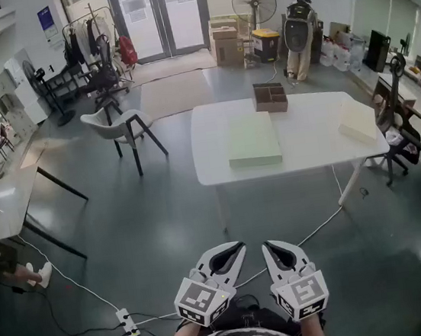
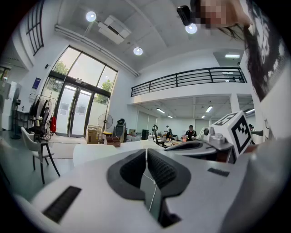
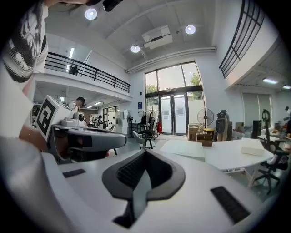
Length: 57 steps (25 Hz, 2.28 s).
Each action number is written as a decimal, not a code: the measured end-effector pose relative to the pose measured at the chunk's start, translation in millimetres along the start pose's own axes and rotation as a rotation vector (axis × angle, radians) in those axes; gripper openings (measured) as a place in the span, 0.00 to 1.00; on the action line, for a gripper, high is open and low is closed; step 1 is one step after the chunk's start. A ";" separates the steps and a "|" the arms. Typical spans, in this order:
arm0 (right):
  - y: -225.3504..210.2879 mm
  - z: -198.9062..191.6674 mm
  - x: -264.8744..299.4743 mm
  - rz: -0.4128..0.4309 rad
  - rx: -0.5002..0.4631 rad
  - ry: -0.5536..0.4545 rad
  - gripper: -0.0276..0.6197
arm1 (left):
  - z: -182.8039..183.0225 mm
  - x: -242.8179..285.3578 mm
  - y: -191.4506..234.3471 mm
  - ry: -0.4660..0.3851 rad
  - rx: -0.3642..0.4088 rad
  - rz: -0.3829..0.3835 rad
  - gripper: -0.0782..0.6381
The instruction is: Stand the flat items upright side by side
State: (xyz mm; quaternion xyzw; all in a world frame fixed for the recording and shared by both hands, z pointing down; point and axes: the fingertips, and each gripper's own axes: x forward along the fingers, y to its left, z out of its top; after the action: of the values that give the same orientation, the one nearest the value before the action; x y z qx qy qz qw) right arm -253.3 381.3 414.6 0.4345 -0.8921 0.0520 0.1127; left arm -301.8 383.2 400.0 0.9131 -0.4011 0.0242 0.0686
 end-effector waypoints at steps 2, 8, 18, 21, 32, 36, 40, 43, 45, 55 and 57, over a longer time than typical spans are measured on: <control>-1.2 -2.2 -0.5 -0.001 0.002 -0.003 0.04 | -0.8 0.3 1.3 -0.006 -0.009 0.002 0.14; -8.5 -0.2 -1.7 -0.022 0.006 -0.028 0.04 | -0.8 1.2 4.2 -0.013 -0.037 0.011 0.14; -26.9 -10.9 -2.9 -0.025 0.078 -0.040 0.04 | -1.1 13.5 4.1 0.005 -0.021 0.003 0.14; -39.8 -15.8 -1.4 -0.038 0.091 -0.037 0.04 | 2.1 27.7 7.7 0.003 -0.010 -0.016 0.14; -143.4 -33.1 34.8 -0.131 0.149 0.004 0.04 | -4.2 134.2 34.0 0.037 -0.029 -0.106 0.14; -190.0 -28.5 74.9 -0.144 0.163 0.011 0.04 | 4.3 192.2 65.5 0.020 -0.021 -0.152 0.14; -236.4 -10.1 119.8 -0.150 0.171 0.019 0.04 | 23.8 248.0 111.0 0.024 0.016 -0.151 0.14; -267.1 0.1 151.5 -0.155 0.171 0.028 0.04 | 26.7 286.7 152.2 0.047 0.030 -0.124 0.14; -283.2 2.3 171.5 -0.156 0.176 0.042 0.04 | 27.3 306.3 180.0 0.059 0.025 -0.104 0.14; -336.0 2.3 244.3 -0.178 0.205 0.092 0.04 | 20.7 361.2 271.5 0.082 -0.039 -0.054 0.14; -340.6 4.0 253.1 -0.184 0.202 0.098 0.04 | 21.5 368.5 277.6 0.082 -0.038 -0.059 0.14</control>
State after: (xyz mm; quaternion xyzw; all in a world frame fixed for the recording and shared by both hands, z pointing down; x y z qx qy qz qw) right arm -137.0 -22.8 471.4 0.5204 -0.8322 0.1519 0.1160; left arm -256.7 -74.3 444.7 0.9213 -0.3713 0.0519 0.1032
